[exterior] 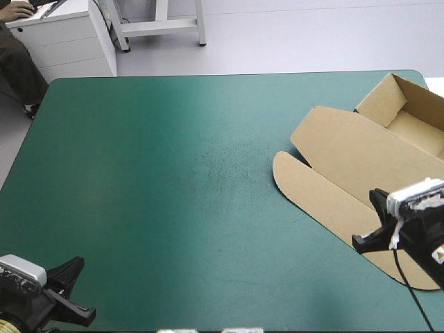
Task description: Fold the box
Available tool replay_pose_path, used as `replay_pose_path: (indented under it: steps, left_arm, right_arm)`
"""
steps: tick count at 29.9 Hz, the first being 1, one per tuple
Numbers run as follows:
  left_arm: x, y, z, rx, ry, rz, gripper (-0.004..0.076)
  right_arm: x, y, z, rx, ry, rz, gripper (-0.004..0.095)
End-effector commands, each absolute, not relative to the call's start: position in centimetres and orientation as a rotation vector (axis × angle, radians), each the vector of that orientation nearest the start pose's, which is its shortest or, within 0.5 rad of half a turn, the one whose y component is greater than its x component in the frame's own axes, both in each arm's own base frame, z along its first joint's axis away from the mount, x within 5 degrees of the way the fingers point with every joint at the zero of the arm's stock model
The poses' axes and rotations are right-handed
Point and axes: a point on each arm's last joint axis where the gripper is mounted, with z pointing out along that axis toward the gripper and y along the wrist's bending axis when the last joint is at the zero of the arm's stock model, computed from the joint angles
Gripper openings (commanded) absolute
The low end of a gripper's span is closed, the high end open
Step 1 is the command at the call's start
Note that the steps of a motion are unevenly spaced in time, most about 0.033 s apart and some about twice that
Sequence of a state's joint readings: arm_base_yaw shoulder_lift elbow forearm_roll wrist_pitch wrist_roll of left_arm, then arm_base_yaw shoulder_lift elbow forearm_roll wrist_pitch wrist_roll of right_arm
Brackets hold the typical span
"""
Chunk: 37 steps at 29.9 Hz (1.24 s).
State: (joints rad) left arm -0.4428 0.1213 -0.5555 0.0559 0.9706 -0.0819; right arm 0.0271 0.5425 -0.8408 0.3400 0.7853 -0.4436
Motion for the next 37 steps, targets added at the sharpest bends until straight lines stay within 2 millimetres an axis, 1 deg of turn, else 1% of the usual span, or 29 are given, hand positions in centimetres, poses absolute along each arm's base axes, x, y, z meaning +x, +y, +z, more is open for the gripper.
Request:
replay_pose_path:
  steps: [1, 5, 8, 12, 17, 22, 37]
  left_arm:
    - [1.3, -0.2, 30.7, 0.355, 1.887, -0.285, -0.0010]
    - [1.0, -0.1, 29.9, 0.353, 1.850, -0.292, -0.0010]
    - [0.6, 0.2, 29.7, 0.345, 1.811, -0.300, -0.0010]
    - [-0.1, 0.5, 29.6, 0.337, 1.772, -0.302, -0.0010]
    - [-0.1, 0.5, 29.6, 0.347, 1.766, -0.295, -0.0010]
    - [-0.1, 0.5, 29.6, 0.347, 1.766, -0.298, -0.0010]
    - [-0.1, 0.4, 29.6, 0.345, 1.767, -0.309, -0.0010]
  right_arm:
    - [6.9, 2.0, 37.3, -0.327, 1.754, 0.074, -0.0001]
    - [4.8, 1.9, 34.4, -0.318, 1.724, 0.069, -0.0001]
    - [3.5, 1.9, 32.6, -0.275, 1.701, 0.100, -0.0001]
    - [2.0, 1.8, 31.3, -0.262, 1.650, 0.104, -0.0001]
    - [0.6, 1.6, 30.1, -0.225, 1.608, 0.101, -0.0001]
    - [0.7, 1.2, 29.3, -0.173, 1.675, 0.086, -0.0001]
    - [0.7, 1.2, 29.3, -0.169, 1.672, 0.087, -0.0001]
